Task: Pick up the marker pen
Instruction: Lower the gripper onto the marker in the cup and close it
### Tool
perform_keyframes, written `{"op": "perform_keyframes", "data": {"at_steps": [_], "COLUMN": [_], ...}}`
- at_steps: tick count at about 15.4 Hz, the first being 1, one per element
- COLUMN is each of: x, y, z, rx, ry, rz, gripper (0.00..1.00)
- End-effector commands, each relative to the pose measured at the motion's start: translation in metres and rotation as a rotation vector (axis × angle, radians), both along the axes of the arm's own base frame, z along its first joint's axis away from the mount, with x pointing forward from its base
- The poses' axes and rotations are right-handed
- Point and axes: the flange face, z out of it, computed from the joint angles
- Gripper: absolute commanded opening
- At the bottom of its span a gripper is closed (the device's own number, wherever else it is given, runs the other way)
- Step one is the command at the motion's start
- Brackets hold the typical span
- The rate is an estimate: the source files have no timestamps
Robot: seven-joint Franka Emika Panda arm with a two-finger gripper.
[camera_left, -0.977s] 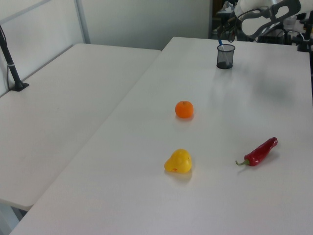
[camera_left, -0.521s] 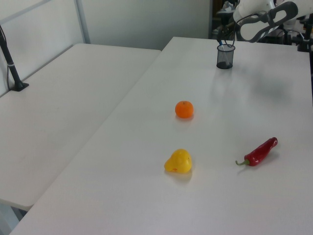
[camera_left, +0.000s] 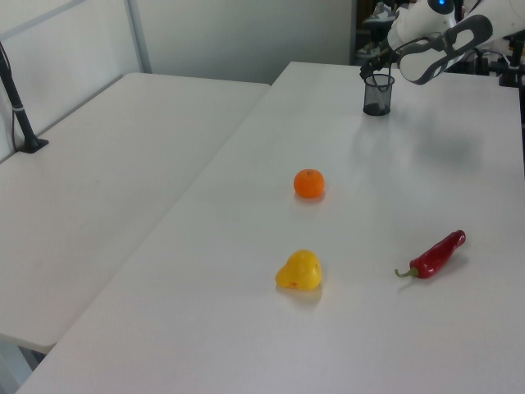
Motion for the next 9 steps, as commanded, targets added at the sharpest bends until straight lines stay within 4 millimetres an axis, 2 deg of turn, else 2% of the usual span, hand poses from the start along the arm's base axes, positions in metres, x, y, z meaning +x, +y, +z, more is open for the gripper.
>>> {"op": "perform_keyframes", "data": {"at_steps": [1, 4, 6, 9], "x": [0.0037, 0.0033, 0.0032, 0.0021], "y": [0.0019, 0.0009, 0.0008, -0.0011], "z": [0.0044, 0.0045, 0.0056, 0.0078], "rx": [-0.015, -0.016, -0.015, -0.015], "ry": [-0.018, -0.018, -0.020, -0.023], "rz": [0.003, 0.002, 0.001, -0.003], "gripper": [0.47, 0.15, 0.00, 0.00]}}
